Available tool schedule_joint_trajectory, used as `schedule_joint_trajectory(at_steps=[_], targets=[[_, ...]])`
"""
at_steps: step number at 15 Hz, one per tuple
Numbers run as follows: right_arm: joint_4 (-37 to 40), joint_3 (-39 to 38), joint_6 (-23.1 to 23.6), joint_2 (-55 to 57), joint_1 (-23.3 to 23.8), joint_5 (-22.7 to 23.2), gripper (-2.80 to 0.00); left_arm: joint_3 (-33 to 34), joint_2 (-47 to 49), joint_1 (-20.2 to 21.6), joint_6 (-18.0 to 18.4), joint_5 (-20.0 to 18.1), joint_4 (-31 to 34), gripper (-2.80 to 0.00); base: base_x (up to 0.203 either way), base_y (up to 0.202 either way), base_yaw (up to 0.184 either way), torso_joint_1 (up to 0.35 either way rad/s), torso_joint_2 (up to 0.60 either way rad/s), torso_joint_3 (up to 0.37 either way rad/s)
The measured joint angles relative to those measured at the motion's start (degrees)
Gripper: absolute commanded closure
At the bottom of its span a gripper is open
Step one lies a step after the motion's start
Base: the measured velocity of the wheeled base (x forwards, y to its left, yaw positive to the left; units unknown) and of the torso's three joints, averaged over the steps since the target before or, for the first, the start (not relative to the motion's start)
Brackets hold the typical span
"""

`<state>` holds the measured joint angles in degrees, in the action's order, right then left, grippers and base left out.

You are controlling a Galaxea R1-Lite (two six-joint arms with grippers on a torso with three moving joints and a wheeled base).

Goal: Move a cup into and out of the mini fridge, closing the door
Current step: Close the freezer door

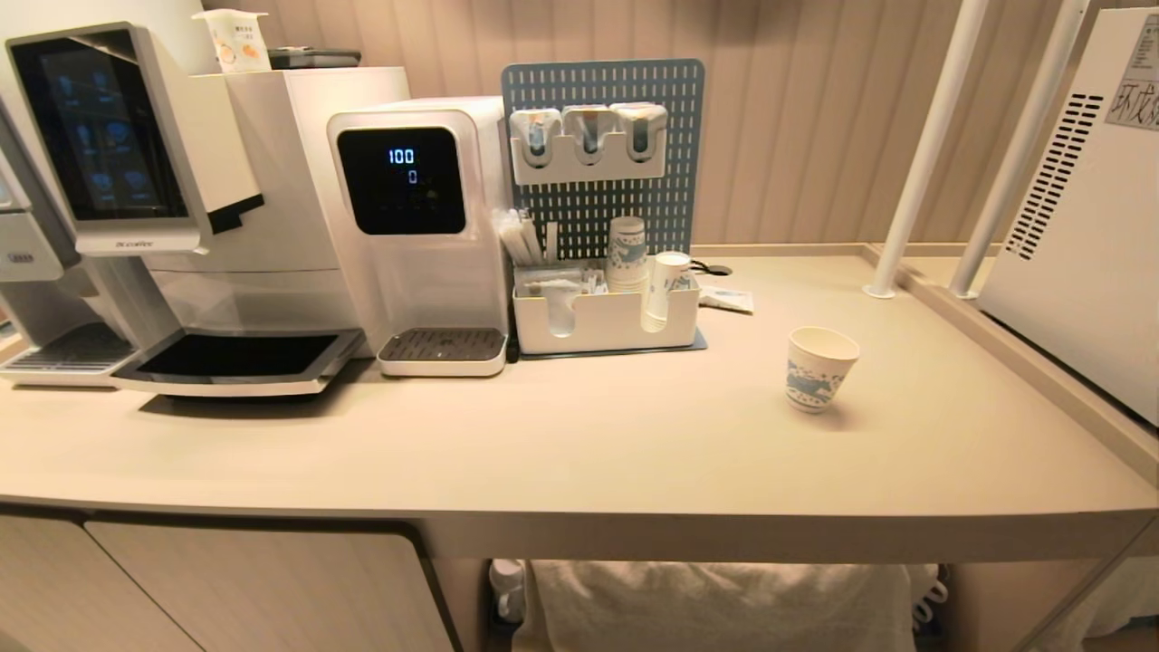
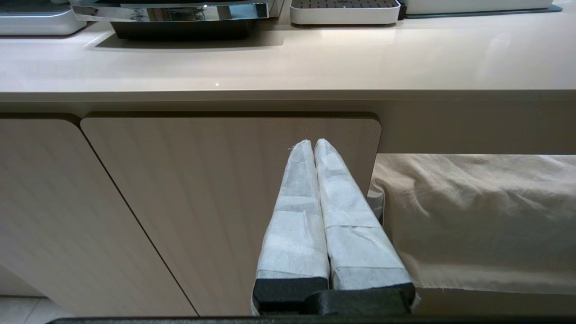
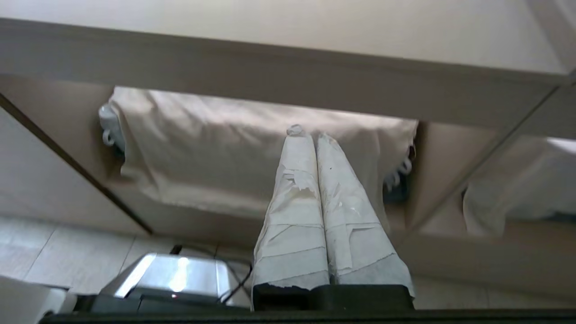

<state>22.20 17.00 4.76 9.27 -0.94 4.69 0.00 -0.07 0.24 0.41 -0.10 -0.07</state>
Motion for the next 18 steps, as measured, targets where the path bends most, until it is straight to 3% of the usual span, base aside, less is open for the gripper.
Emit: schedule_joint_trajectory(at_steps=[4, 6, 13, 18], targets=[[-16.11, -13.88, -1.4, -7.56, 0.28, -3.72, 0.0, 0.0, 0.0, 0.0, 0.05, 0.0, 0.01, 0.0, 0.0, 0.0, 0.0, 0.0, 0.0, 0.0], [-22.05, -16.19, -2.59, -8.68, 0.32, -4.42, 0.0, 0.0, 0.0, 0.0, 0.05, 0.0, 0.0, 0.0, 0.0, 0.0, 0.0, 0.0, 0.0, 0.0], [-22.22, -16.9, -2.27, -9.37, 0.34, -4.48, 0.0, 0.0, 0.02, 0.0, 0.24, 0.0, 0.1, 0.0, 0.0, 0.0, 0.0, 0.0, 0.0, 0.0], [-22.16, -16.95, -2.24, -9.37, 0.34, -4.47, 0.0, -0.02, 0.07, 0.0, 4.19, -0.45, 0.48, 0.0, -0.062, 0.0, -0.001, 0.0, 0.0, 0.0]])
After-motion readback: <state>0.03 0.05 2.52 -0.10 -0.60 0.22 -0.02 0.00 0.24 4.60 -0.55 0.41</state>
